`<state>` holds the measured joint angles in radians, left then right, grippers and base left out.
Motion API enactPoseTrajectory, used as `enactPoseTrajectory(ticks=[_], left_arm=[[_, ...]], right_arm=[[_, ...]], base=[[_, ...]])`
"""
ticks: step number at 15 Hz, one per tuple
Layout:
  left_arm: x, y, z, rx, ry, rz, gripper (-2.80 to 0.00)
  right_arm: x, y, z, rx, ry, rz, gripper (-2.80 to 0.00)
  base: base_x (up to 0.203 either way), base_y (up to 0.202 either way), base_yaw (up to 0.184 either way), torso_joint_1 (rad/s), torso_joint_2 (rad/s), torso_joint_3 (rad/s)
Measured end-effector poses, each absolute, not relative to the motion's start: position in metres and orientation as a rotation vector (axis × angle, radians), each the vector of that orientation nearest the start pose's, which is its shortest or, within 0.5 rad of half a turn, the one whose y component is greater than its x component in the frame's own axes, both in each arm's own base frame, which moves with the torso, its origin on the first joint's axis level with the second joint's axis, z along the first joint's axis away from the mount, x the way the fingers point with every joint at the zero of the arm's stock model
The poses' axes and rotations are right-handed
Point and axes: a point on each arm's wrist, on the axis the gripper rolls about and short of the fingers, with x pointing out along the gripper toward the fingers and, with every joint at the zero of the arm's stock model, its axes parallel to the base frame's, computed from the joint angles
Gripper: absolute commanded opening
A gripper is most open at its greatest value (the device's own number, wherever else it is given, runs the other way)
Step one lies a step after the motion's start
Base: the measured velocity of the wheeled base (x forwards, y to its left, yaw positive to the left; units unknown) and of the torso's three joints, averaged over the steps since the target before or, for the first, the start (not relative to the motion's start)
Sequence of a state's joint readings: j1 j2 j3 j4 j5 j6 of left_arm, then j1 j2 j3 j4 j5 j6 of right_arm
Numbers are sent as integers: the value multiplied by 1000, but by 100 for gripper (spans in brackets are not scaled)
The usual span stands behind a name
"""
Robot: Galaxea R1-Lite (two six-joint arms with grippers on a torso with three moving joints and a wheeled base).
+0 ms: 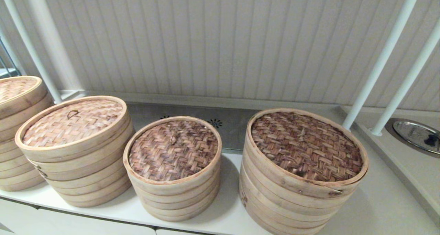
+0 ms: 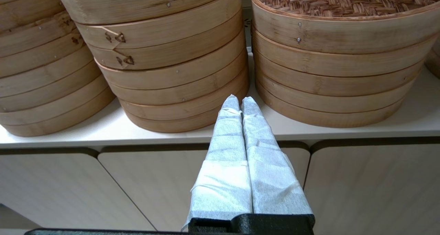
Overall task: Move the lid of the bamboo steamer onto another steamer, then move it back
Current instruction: Pick up the steamer
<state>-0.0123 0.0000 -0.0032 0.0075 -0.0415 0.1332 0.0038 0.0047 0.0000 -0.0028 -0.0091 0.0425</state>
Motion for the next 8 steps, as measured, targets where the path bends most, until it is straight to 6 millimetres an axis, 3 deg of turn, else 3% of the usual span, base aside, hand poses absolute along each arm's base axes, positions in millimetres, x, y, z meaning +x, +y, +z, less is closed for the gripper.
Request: enactPoseTrajectory(ticks=[8], left_arm=[[-23, 0, 76, 44, 4, -14, -280]], right_arm=[[-22, 0, 76, 43, 2, -5, -280]], base=[[0, 0, 0, 0, 0, 0]])
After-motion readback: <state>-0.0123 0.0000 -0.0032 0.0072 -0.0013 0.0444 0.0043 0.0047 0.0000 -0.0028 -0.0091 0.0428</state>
